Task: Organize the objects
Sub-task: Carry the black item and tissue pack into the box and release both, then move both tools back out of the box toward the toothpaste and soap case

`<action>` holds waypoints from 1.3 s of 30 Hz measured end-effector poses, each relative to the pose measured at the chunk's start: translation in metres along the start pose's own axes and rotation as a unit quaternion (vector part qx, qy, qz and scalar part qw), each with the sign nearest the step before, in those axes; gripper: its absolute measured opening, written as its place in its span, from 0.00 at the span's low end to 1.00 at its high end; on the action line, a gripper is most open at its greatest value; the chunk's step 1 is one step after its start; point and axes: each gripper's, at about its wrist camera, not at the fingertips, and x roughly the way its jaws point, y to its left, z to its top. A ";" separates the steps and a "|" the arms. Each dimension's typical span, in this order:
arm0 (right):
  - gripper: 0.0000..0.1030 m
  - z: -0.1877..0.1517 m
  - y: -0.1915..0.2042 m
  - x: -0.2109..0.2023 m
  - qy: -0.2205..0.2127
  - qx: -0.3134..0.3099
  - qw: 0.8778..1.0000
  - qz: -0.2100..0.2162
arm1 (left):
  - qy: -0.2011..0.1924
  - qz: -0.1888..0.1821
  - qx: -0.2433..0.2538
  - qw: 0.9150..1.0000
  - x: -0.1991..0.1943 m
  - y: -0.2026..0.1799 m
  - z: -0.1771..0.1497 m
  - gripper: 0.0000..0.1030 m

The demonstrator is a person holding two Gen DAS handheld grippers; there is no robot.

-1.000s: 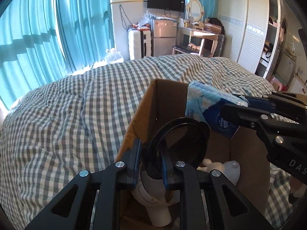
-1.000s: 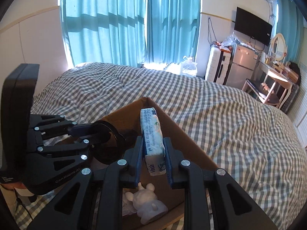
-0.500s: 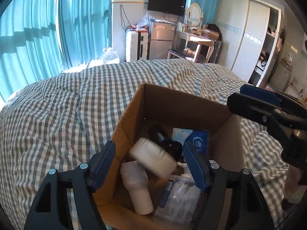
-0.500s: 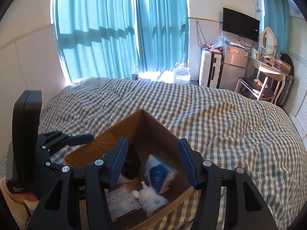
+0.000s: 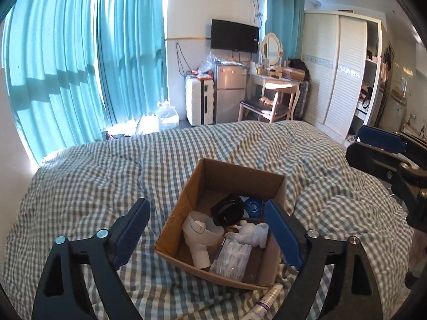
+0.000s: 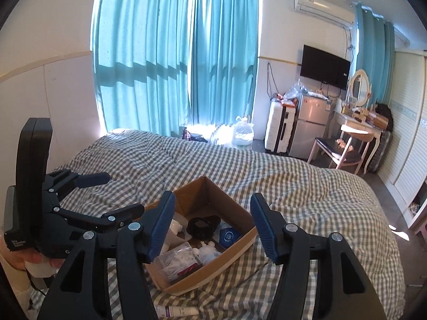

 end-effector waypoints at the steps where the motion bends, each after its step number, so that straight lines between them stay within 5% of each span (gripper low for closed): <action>1: 0.62 0.000 0.003 -0.010 -0.003 -0.001 1.000 0.001 | -0.003 0.003 0.000 1.000 -0.007 -0.001 -0.001 0.93; 9: 0.85 -0.033 0.024 -0.030 0.018 -0.018 1.000 0.006 | 0.003 0.037 -0.005 0.999 -0.036 -0.001 -0.041 0.99; 16: 0.85 -0.103 0.036 0.000 0.087 -0.018 0.996 0.027 | 0.048 0.074 -0.035 0.996 -0.020 0.004 -0.110 0.99; 26: 0.85 -0.196 0.044 0.063 0.199 -0.021 0.979 0.040 | 0.099 0.073 -0.047 0.991 0.007 0.004 -0.175 0.99; 29: 0.78 -0.213 0.052 0.073 0.230 -0.036 0.971 0.050 | 0.109 0.059 -0.035 0.992 0.011 -0.003 -0.185 0.99; 33: 0.51 -0.236 0.069 0.083 0.281 -0.068 0.955 0.062 | 0.128 0.047 -0.034 0.990 0.017 -0.003 -0.193 0.99; 39: 0.52 -0.252 0.075 0.094 0.312 -0.090 0.945 0.045 | 0.140 0.034 -0.053 0.988 0.020 0.003 -0.197 0.99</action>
